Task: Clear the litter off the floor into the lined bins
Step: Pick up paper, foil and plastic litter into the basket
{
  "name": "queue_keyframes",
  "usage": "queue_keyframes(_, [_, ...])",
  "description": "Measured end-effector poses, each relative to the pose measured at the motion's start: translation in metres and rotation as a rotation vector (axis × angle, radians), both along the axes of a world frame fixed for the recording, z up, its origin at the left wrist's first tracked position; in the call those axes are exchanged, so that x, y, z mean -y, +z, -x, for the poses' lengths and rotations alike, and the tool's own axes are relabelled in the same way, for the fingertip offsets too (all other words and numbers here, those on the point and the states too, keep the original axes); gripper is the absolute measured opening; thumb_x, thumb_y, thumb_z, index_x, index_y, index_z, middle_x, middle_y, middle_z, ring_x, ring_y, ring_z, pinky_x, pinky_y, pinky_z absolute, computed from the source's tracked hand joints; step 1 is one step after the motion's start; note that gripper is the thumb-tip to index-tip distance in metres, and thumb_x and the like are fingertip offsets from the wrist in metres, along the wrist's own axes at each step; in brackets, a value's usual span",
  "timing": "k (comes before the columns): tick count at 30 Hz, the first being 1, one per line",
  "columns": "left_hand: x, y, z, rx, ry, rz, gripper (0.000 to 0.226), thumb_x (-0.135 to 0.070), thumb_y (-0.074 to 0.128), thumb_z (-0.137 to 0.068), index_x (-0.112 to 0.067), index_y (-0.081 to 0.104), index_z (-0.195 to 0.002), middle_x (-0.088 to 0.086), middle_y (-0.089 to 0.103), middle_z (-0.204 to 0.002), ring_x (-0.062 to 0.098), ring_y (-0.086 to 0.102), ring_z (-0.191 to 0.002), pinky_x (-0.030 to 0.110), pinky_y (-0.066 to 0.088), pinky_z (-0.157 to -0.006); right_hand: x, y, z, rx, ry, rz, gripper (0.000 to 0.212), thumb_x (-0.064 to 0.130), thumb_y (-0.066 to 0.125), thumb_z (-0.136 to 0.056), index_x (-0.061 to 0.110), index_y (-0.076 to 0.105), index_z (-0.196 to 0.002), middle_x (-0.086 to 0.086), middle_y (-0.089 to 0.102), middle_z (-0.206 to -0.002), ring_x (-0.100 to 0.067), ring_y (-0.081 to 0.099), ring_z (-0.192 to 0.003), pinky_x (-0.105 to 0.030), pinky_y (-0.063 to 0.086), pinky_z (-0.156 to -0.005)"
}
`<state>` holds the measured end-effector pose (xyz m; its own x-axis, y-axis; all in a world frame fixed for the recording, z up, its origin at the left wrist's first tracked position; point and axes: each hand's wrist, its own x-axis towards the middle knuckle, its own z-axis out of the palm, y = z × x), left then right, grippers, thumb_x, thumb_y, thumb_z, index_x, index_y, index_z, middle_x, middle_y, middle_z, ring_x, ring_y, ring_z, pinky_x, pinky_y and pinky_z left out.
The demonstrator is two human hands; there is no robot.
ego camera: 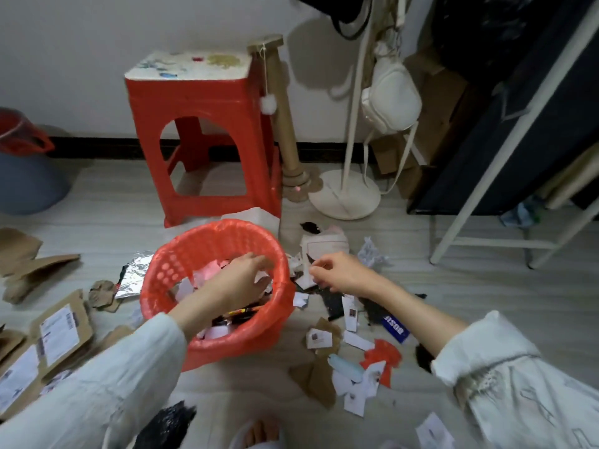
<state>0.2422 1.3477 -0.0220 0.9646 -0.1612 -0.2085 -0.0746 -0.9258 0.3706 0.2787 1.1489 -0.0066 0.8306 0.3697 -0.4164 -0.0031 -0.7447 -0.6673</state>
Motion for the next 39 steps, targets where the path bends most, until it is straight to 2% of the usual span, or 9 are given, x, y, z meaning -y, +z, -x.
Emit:
queue_keyframes(6, [0.104, 0.018, -0.032, 0.006, -0.273, -0.065, 0.029, -0.015, 0.048, -0.092, -0.016, 0.058, -0.120, 0.005, 0.064, -0.114, 0.024, 0.060, -0.101, 0.033, 0.047, -0.087, 0.098, 0.006, 0.015, 0.004, -0.073, 0.069, 0.030, 0.025, 0.049, -0.095, 0.003, 0.062, -0.112, -0.010, 0.067, -0.097, -0.016, 0.061, -0.079, -0.026, 0.048, -0.071])
queue_keyframes(11, [0.174, -0.056, -0.022, -0.183, -0.473, -0.174, 0.031, -0.018, 0.050, -0.093, -0.019, 0.053, -0.124, 0.003, 0.055, -0.125, 0.022, 0.055, -0.112, 0.033, 0.046, -0.093, 0.180, -0.074, 0.047, -0.190, -0.368, 0.093, 0.025, 0.020, 0.054, -0.092, 0.002, 0.064, -0.106, -0.018, 0.067, -0.095, -0.020, 0.058, -0.077, -0.029, 0.047, -0.066])
queue_keyframes(13, [0.193, -0.099, -0.008, -0.274, -0.451, -0.173, 0.036, -0.016, 0.050, -0.093, -0.020, 0.049, -0.129, 0.004, 0.051, -0.131, 0.022, 0.052, -0.117, 0.032, 0.044, -0.097, 0.207, -0.119, 0.065, -0.263, -0.457, 0.148, 0.026, 0.017, 0.056, -0.089, -0.002, 0.064, -0.106, -0.017, 0.064, -0.092, -0.022, 0.059, -0.079, -0.029, 0.045, -0.064])
queue_keyframes(18, [0.196, -0.193, 0.035, -0.411, -0.360, -0.220, 0.049, -0.022, 0.053, -0.090, -0.021, 0.037, -0.137, 0.008, 0.035, -0.142, 0.028, 0.030, -0.135, 0.042, 0.031, -0.108, 0.248, -0.203, 0.101, -0.373, -0.430, 0.336, 0.039, 0.023, 0.060, -0.088, 0.008, 0.055, -0.124, -0.012, 0.056, -0.130, -0.025, 0.051, -0.120, -0.026, 0.040, -0.095])
queue_keyframes(24, [0.197, -0.246, 0.051, -0.375, -0.258, -0.191, 0.065, -0.029, 0.055, -0.090, -0.017, 0.020, -0.144, 0.008, 0.017, -0.150, 0.028, 0.015, -0.140, 0.043, 0.028, -0.108, 0.248, -0.262, 0.124, -0.332, -0.376, 0.520, 0.069, 0.045, 0.073, -0.073, 0.007, 0.043, -0.122, -0.015, 0.047, -0.125, -0.032, 0.048, -0.117, -0.034, 0.040, -0.095])
queue_keyframes(28, [0.203, -0.269, 0.055, -0.299, -0.232, -0.199, 0.088, -0.040, 0.066, -0.081, -0.024, 0.005, -0.142, 0.008, 0.015, -0.151, 0.028, 0.014, -0.141, 0.044, 0.022, -0.111, 0.235, -0.279, 0.132, -0.260, -0.339, 0.590, 0.069, 0.038, 0.075, -0.074, 0.005, 0.038, -0.122, -0.014, 0.046, -0.124, -0.031, 0.048, -0.114, -0.033, 0.041, -0.087])
queue_keyframes(31, [0.203, -0.281, 0.059, -0.258, -0.219, -0.222, 0.095, -0.040, 0.078, -0.066, -0.019, 0.021, -0.138, 0.014, 0.030, -0.142, 0.035, 0.028, -0.133, 0.047, 0.030, -0.105, 0.238, -0.285, 0.131, -0.248, -0.414, 0.548, 0.060, 0.029, 0.075, -0.076, 0.002, 0.042, -0.119, -0.016, 0.049, -0.124, -0.031, 0.049, -0.115, -0.032, 0.041, -0.087])
queue_keyframes(34, [0.201, -0.281, 0.056, -0.237, -0.193, -0.180, 0.077, -0.030, 0.082, -0.061, -0.011, 0.044, -0.125, 0.015, 0.043, -0.126, 0.034, 0.042, -0.114, 0.041, 0.037, -0.092, 0.244, -0.285, 0.124, -0.223, -0.428, 0.524, 0.048, 0.021, 0.071, -0.080, 0.001, 0.047, -0.117, -0.017, 0.053, -0.123, -0.031, 0.050, -0.116, -0.031, 0.041, -0.088])
queue_keyframes(39, [0.199, -0.281, 0.054, -0.247, -0.232, -0.191, 0.064, -0.024, 0.075, -0.074, -0.010, 0.042, -0.126, 0.013, 0.042, -0.127, 0.028, 0.040, -0.113, 0.034, 0.037, -0.092, 0.245, -0.287, 0.110, -0.195, -0.316, 0.587, 0.025, 0.019, 0.059, -0.086, 0.002, 0.058, -0.106, -0.015, 0.057, -0.119, -0.031, 0.054, -0.111, -0.032, 0.044, -0.081])
